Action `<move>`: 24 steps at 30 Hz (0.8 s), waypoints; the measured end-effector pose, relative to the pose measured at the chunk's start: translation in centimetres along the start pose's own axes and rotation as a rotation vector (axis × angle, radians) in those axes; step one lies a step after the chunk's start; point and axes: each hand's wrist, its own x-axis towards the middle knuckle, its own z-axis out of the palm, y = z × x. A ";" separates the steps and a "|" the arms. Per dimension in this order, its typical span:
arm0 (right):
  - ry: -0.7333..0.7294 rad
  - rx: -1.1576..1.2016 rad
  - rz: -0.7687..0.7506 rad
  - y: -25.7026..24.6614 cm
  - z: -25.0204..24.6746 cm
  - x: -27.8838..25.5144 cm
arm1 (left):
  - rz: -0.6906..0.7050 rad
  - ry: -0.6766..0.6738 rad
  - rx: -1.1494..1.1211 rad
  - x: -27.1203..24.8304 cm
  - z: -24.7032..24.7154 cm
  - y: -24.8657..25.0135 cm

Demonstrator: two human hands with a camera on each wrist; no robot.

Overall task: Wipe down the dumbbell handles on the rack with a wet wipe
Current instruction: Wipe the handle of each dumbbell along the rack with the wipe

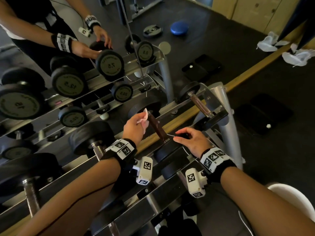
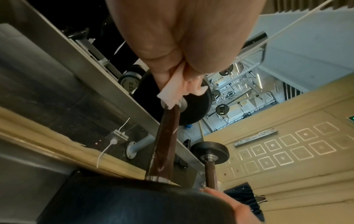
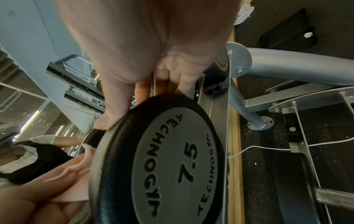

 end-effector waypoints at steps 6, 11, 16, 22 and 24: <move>0.004 -0.011 -0.014 0.6 0.0 0.3 | 0.022 -0.098 0.236 0.0 2.5 -0.4; 0.006 -0.026 -0.026 1.0 0.1 0.4 | 0.104 -0.217 0.388 -0.7 2.3 -0.9; 0.006 -0.022 -0.024 1.1 0.1 0.7 | 0.094 -0.341 0.494 -1.4 1.0 -1.4; 0.005 -0.022 -0.016 0.9 0.1 0.7 | -0.034 -0.460 0.087 -2.2 0.5 -1.3; -0.003 -0.010 -0.012 0.8 0.2 0.5 | -0.074 -0.344 0.006 -1.1 -0.1 -1.1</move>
